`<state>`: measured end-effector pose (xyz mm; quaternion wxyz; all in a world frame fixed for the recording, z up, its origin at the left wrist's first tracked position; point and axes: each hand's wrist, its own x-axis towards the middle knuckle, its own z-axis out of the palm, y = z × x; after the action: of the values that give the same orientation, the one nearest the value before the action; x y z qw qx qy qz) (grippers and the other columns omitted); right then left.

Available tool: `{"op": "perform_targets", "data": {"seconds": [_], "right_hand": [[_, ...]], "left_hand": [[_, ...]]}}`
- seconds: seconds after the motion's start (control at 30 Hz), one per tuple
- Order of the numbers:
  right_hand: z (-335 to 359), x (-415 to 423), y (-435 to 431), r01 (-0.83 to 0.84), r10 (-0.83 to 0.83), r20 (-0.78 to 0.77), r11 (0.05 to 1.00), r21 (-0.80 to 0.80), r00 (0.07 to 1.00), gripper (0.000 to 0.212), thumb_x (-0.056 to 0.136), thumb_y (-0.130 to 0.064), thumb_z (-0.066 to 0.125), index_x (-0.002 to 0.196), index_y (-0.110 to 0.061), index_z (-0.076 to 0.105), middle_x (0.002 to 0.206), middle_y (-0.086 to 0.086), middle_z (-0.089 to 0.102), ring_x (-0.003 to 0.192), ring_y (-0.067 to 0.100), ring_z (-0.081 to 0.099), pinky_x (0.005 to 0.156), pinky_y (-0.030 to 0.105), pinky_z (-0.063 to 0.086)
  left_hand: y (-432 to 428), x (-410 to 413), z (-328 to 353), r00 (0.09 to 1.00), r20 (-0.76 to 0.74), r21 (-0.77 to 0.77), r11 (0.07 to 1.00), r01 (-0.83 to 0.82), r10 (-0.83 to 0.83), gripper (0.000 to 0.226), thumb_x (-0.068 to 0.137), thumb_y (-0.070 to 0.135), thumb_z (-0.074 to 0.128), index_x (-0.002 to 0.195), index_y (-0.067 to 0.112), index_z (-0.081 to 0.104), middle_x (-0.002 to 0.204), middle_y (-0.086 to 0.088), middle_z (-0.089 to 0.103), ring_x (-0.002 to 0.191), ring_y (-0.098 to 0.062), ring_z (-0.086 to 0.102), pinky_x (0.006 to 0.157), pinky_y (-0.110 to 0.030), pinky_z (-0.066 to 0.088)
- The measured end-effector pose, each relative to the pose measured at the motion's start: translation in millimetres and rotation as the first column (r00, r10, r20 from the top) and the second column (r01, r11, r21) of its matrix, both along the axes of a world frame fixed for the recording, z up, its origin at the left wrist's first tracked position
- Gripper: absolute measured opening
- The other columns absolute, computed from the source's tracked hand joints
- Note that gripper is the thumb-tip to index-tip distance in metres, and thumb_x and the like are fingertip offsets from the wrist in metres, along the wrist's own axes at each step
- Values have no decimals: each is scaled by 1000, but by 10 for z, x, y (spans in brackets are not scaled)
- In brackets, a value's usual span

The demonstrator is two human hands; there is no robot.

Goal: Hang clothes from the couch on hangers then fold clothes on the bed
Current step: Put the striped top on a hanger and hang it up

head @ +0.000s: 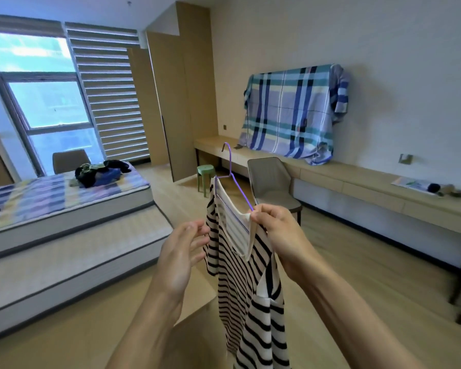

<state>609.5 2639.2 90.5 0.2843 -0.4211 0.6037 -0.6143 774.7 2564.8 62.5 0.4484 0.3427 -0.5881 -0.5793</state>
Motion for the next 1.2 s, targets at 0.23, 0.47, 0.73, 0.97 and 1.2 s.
{"op": "perform_targets", "data": {"seconds": [0.23,0.47,0.73,0.97,1.2], "right_hand": [[-87,-996,-1168,-67,67,41,998,-8,997,32,100,-19,52,82,7,51,78,10,47,73,24,42,72,37,33],[45,-1849,-2316,-43,42,47,999,10,998,23,98,-24,53,76,-15,54,79,8,45,75,24,39,73,38,31],[138,-3011,-3891,-47,48,28,999,-18,998,34,101,-18,52,68,-22,59,75,8,52,73,23,47,75,38,39],[191,-3846,-5524,-101,101,5,995,17,995,28,103,-16,50,77,-16,61,64,-2,53,64,11,50,69,29,42],[320,-4783,-7131,-116,116,64,993,-10,991,31,103,-13,50,77,-19,66,58,-15,61,64,3,57,75,27,46]], "left_hand": [[-1143,-914,72,996,6,-56,995,-83,83,31,106,35,42,119,21,66,115,2,72,111,-12,66,104,-42,50],[-2279,-1602,79,990,-12,-36,989,-141,140,33,108,32,39,120,18,67,116,-4,72,112,-17,66,107,-49,48],[-3929,-2753,-211,986,-45,9,987,-163,163,34,109,29,35,123,17,64,119,-3,70,113,-17,65,104,-43,49],[-5705,-3686,-212,970,-137,78,978,-193,202,32,107,26,40,122,10,64,120,-10,70,115,-27,64,98,-42,50],[-7120,-4574,-55,981,-104,34,987,-160,163,28,106,25,41,117,15,65,119,-8,70,112,-24,65,85,-33,51]]}}
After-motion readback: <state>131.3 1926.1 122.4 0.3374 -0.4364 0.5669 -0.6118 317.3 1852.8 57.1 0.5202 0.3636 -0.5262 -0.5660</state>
